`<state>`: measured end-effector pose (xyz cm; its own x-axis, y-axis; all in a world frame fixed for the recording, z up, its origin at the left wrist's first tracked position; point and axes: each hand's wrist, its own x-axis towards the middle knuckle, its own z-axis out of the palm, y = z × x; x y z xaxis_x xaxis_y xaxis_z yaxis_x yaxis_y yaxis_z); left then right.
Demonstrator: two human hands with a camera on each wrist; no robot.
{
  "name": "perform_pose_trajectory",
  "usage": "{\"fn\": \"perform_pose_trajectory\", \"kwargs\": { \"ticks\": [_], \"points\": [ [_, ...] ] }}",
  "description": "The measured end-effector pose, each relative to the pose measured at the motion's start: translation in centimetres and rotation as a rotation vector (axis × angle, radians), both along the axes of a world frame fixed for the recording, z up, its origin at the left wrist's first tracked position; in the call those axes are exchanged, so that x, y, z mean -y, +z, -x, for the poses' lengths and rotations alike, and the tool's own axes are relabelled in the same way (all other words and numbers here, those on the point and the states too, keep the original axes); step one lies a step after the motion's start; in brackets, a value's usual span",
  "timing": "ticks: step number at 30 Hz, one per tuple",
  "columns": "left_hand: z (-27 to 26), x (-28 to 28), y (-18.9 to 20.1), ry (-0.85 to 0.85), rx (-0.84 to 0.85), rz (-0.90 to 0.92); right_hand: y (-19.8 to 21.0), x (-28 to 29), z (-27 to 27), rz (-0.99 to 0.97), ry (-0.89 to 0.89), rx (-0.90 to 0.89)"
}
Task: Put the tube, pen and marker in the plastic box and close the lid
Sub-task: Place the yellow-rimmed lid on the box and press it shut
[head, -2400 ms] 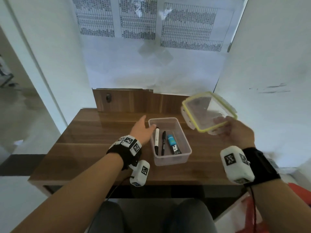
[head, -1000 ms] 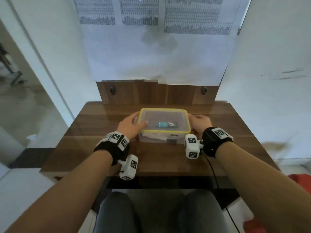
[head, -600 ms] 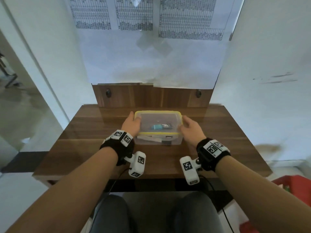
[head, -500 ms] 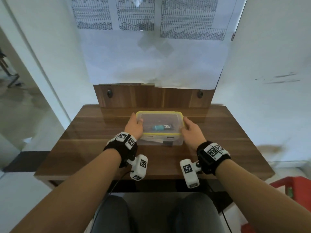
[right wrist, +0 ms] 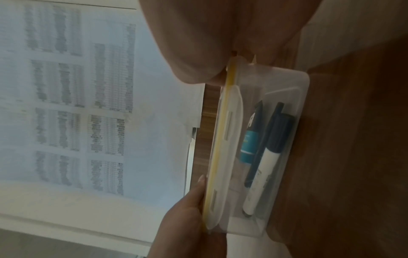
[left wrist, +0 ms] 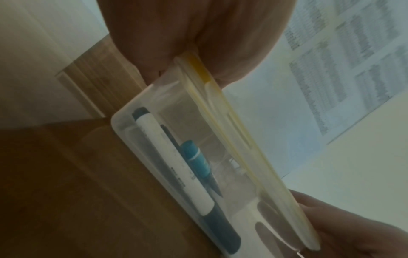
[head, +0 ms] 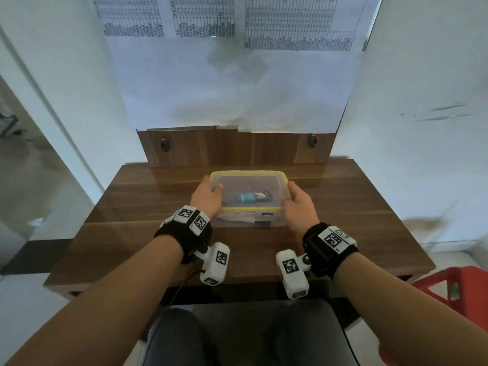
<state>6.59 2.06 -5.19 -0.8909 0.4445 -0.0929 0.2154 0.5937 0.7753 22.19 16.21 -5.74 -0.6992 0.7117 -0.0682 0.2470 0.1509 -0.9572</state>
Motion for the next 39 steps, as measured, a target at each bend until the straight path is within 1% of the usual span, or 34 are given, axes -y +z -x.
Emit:
{"fn": "perform_pose_trajectory", "kwargs": {
  "ticks": [5, 11, 15, 19, 26, 31, 33, 35, 39],
  "points": [
    [-0.7, -0.2, -0.4, -0.046, -0.035, 0.020, 0.0, -0.6, -0.8, -0.100, -0.025, -0.006],
    [-1.2, -0.1, 0.0, -0.034, -0.036, -0.006, -0.5, -0.3, -1.2, -0.076, -0.056, -0.054],
    [-1.6, -0.2, -0.4, -0.025, 0.016, -0.057, -1.0, -0.1, -1.4, -0.031, -0.049, -0.061],
    [-1.4, -0.4, -0.7, -0.005, 0.057, -0.105, -1.5, 0.1, -1.1, -0.040, -0.095, -0.054],
    [-1.3, -0.4, -1.1, 0.073, 0.172, -0.280, -1.3, 0.2, -1.0, 0.071, -0.143, -0.116],
    [-1.3, -0.1, -0.8, 0.011, 0.165, -0.257, -0.9, 0.3, -1.4, 0.096, -0.064, -0.090],
    [-1.1, -0.4, -0.7, 0.035, 0.153, -0.243, -0.6, 0.6, -1.0, 0.098, -0.048, -0.081],
    [-0.9, -0.9, -0.5, 0.051, 0.170, -0.266, -0.5, 0.7, -0.4, 0.071, -0.062, -0.067],
    [-0.6, -0.9, -0.6, 0.126, 0.239, -0.296, -0.3, 0.4, 0.0, 0.015, -0.038, 0.001]
  ]
}}
